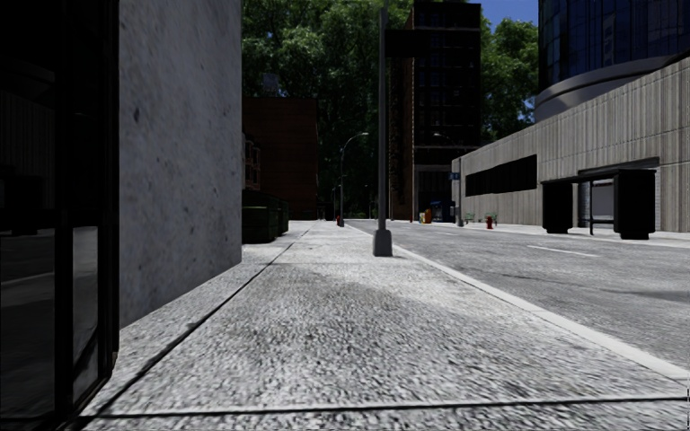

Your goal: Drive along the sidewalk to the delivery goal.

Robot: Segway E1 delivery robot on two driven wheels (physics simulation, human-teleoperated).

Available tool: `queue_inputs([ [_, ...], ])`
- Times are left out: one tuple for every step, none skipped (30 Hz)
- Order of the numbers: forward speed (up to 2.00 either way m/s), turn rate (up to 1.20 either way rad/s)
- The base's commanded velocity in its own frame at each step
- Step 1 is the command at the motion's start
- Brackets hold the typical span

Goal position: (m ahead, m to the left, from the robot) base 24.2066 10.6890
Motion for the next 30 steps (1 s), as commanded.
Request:
queue_inputs([
  [2.0, 0.0],
  [2.0, 0.0],
  [2.0, 0.0],
  [2.0, 0.0],
  [2.0, 0.0],
  [2.0, 0.0],
  [2.0, 0.0],
  [2.0, 0.0],
  [2.0, 0.0],
  [2.0, 0.0],
  [2.0, 0.0],
  [2.0, 0.0],
  [2.0, 0.0],
  [2.0, 0.0],
  [2.0, 0.0],
  [2.0, 0.0],
  [2.0, 0.0],
  [2.0, 0.0],
  [2.0, 0.0],
  [2.0, 0.05],
  [2.0, 0.13],
  [2.0, 0.17],
  [2.0, 0.17],
  [2.0, 0.18],
  [2.0, 0.18],
  [2.0, 0.18],
  [2.0, 0.18],
  [2.0, 0.18],
  [2.0, 0.18],
  [2.0, 0.18],
])
